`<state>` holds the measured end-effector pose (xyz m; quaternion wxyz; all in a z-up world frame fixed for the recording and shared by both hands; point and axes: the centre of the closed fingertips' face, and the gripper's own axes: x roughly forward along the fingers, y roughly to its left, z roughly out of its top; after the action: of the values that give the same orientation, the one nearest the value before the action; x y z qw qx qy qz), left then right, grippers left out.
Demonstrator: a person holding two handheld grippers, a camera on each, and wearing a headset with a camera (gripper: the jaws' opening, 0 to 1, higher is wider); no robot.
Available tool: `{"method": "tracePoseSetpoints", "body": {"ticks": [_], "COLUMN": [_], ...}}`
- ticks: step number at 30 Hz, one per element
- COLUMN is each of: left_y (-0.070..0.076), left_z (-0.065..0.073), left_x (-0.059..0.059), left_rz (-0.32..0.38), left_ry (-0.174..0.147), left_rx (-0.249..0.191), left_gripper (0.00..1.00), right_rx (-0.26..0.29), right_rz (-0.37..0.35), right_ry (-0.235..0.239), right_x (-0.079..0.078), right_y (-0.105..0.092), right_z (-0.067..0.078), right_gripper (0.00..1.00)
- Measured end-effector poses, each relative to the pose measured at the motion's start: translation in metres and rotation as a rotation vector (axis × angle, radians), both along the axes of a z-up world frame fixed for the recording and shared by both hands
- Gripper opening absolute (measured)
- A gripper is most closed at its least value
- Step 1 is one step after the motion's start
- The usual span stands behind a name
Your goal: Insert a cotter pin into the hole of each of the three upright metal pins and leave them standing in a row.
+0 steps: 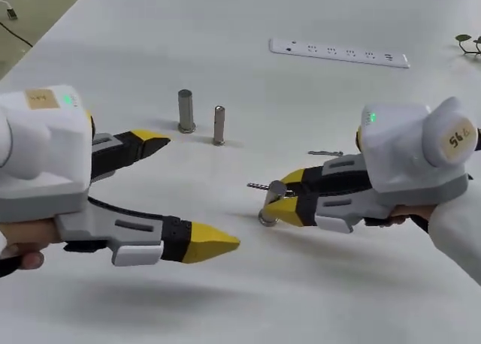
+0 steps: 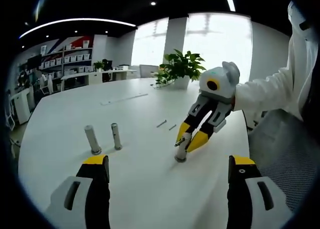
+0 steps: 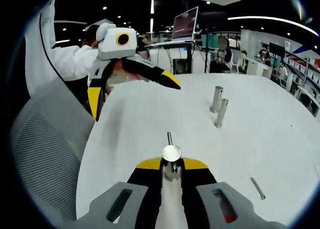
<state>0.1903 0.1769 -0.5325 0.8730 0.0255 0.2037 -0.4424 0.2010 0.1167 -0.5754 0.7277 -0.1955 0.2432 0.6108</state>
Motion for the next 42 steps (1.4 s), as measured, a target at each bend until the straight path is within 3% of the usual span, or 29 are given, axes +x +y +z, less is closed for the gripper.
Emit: {"method": "tracePoseSetpoints", "body": {"ticks": [6,10,13,19,42], "left_y": [0.003,0.006,0.008,0.009,0.010], "left_z": [0.000,-0.003,-0.004,-0.005,-0.009], "left_x": [0.000,0.001,0.002,0.003,0.003], "left_rz": [0.006,0.015,0.024,0.036,0.046], "left_ry": [0.003,0.010,0.016,0.023,0.042], "left_rx": [-0.001,0.006,0.006,-0.001,-0.012], "left_gripper": [0.99,0.99,0.99,0.99,0.99], "right_rx": [0.010,0.020,0.011,0.007,-0.011], "right_rz": [-0.017,-0.019,0.001,0.018,0.084], "right_ry": [0.020,0.008,-0.028,-0.039,-0.025], "right_x": [0.006,0.020,0.029,0.039,0.039], "right_y": [0.002,0.005,0.009,0.018,0.031], "right_z": [0.002,0.009,0.012,0.013,0.002], "right_gripper": [0.07,0.07,0.07,0.07,0.07]}}
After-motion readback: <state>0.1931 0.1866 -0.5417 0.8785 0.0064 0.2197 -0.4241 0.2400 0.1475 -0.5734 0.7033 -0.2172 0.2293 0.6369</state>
